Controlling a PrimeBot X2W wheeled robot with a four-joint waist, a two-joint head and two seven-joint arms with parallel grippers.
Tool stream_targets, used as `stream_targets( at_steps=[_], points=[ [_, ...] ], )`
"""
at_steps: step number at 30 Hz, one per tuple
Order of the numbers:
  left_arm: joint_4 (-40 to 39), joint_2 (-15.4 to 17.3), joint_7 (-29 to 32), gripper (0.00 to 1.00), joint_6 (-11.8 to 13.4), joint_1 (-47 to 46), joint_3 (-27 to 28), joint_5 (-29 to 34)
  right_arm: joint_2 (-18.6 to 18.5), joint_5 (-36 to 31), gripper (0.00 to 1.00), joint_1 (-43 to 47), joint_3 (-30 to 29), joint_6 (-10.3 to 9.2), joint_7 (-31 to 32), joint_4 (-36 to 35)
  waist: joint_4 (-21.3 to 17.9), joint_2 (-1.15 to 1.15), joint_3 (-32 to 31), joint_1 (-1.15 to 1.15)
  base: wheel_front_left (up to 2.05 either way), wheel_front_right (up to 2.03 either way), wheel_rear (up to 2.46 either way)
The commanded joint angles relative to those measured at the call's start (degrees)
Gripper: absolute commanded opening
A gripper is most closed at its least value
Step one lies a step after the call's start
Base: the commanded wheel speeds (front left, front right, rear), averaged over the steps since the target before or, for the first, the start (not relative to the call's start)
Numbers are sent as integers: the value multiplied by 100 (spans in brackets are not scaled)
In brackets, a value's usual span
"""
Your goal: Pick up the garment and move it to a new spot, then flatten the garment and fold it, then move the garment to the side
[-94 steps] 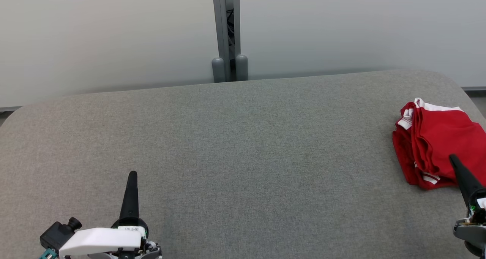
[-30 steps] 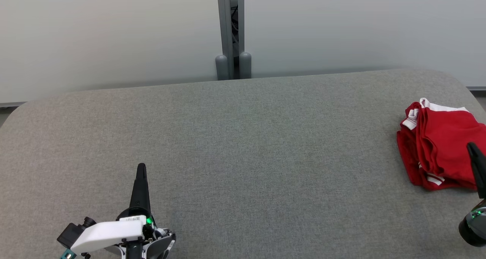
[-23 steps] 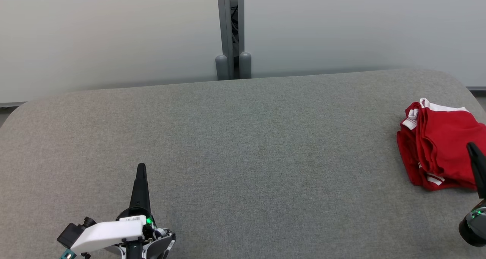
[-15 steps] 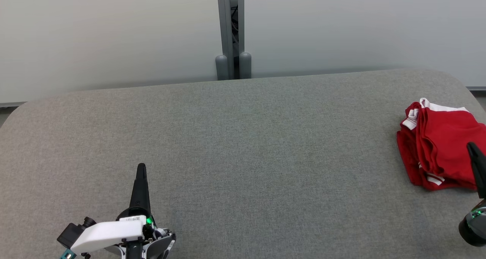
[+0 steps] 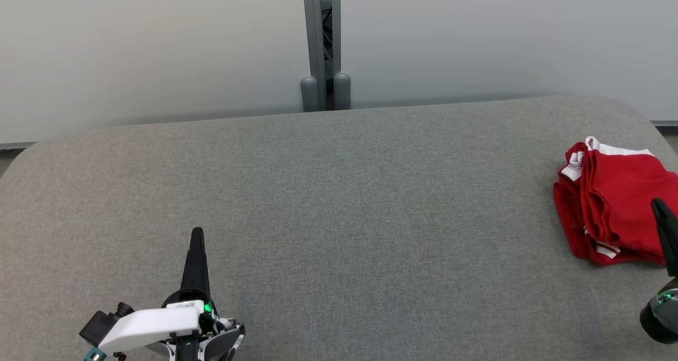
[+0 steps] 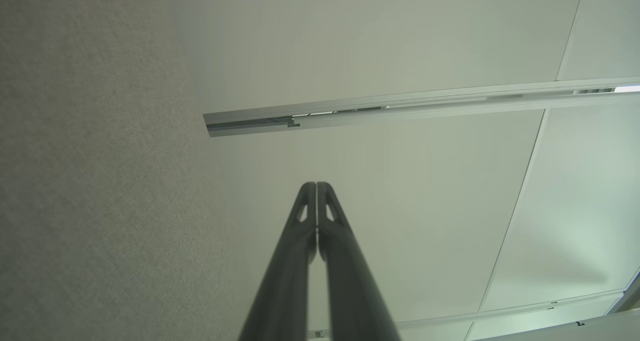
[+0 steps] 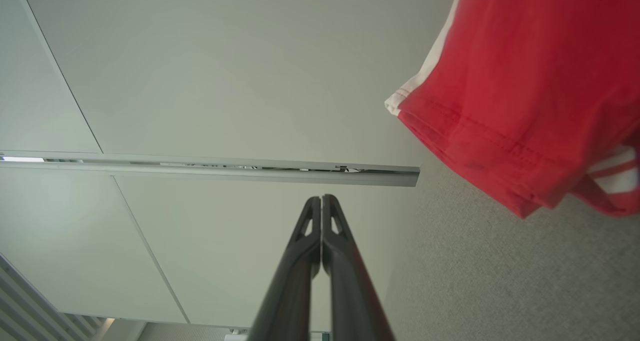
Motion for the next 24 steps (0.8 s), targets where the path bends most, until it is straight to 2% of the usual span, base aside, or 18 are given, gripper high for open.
stream_targets(
  at_steps=[1,24],
  points=[
    [3,10,-9,0,-12,-113,23,-34,-48,15,0,-34,3,2,-13,-15,0,0,0,0,0,0,0],
    [3,11,-9,0,-12,-114,23,-34,-52,26,0,-30,11,2,-17,-15,0,0,0,0,0,0,0]
  ],
)
